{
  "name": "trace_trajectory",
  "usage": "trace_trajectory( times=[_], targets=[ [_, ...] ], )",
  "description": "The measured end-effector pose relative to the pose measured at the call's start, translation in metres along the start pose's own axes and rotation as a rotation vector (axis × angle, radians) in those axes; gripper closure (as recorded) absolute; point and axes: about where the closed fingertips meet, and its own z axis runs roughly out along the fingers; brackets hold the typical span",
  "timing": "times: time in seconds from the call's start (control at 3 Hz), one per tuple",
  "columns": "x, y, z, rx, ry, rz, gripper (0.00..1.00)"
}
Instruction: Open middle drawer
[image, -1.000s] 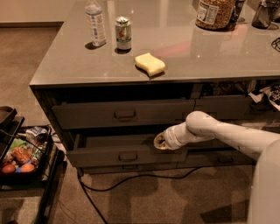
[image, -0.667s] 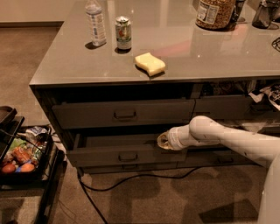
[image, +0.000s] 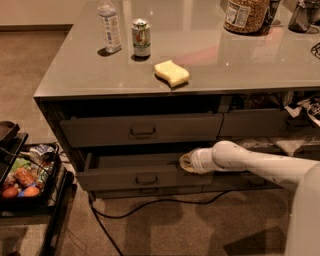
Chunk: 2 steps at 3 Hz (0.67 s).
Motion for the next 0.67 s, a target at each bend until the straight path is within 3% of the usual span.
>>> trace_trajectory(
  times=[0.67],
  targets=[
    [0.005,0.0,0.029,-0.001,-0.009,-0.025,1.0]
  ],
)
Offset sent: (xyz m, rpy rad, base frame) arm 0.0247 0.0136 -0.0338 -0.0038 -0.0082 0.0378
